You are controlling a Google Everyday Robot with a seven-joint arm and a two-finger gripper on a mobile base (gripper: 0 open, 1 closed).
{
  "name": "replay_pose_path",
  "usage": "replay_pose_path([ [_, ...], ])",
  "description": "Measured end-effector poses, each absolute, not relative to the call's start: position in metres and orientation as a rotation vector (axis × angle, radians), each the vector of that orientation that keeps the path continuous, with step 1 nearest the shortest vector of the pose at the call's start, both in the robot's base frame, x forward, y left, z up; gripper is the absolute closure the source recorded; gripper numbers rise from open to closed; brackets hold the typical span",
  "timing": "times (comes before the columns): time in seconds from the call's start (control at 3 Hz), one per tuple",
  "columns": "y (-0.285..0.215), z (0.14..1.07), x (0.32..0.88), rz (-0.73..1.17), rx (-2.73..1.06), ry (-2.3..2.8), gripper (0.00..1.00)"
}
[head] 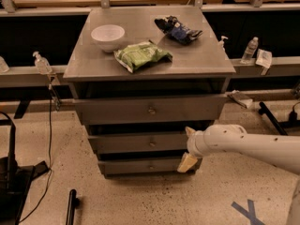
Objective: Open middle drawer
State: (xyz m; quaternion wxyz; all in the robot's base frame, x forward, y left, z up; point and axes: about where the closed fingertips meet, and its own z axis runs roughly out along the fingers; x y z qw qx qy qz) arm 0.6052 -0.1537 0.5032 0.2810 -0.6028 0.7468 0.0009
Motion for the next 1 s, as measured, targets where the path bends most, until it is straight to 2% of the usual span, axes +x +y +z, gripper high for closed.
replay_pose_path([
  [1.0,-0.161,0.445,0.662,0.046,-1.66,1.862,0.0],
])
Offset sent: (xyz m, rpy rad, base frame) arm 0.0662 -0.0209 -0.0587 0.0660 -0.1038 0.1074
